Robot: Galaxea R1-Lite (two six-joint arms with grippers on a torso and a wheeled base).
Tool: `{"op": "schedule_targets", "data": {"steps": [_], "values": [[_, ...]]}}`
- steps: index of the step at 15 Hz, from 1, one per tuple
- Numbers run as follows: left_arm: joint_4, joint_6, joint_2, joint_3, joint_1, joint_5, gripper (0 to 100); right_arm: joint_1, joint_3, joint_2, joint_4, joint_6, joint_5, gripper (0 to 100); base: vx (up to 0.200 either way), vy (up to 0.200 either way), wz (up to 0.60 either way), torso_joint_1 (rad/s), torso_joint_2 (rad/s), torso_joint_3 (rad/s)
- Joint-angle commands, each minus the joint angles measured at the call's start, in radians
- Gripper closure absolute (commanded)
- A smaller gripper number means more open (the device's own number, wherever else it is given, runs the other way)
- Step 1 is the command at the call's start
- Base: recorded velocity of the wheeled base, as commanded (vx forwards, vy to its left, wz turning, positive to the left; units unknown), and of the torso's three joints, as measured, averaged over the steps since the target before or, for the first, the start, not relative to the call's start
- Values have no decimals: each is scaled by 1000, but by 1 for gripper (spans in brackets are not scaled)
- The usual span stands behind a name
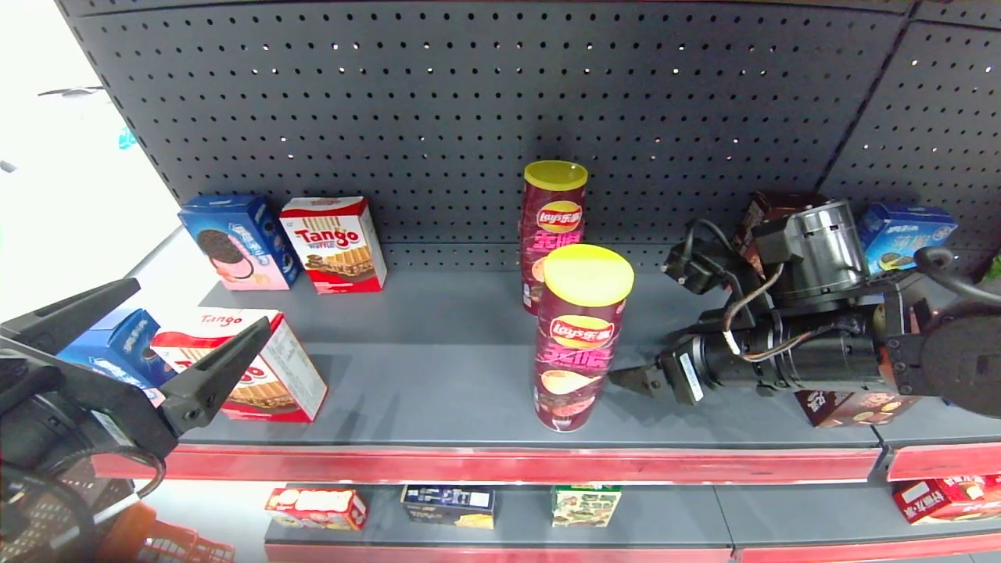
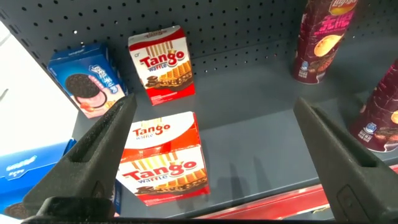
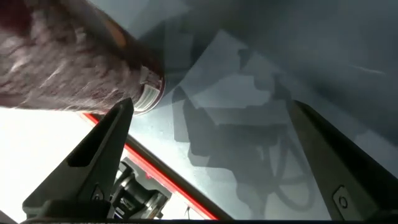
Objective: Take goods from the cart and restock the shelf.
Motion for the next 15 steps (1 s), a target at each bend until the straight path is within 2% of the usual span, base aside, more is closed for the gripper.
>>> {"op": "schedule_targets", "data": {"steps": [1, 15], "values": [[0, 0, -1, 0, 0, 1, 0, -6, -7, 1, 0, -1, 1, 0, 0, 0, 0, 0, 0, 0], [0, -2, -1, 0, 0, 1, 0, 17, -40, 47, 0, -1, 1, 0, 0, 0, 0, 0, 0, 0]]}}
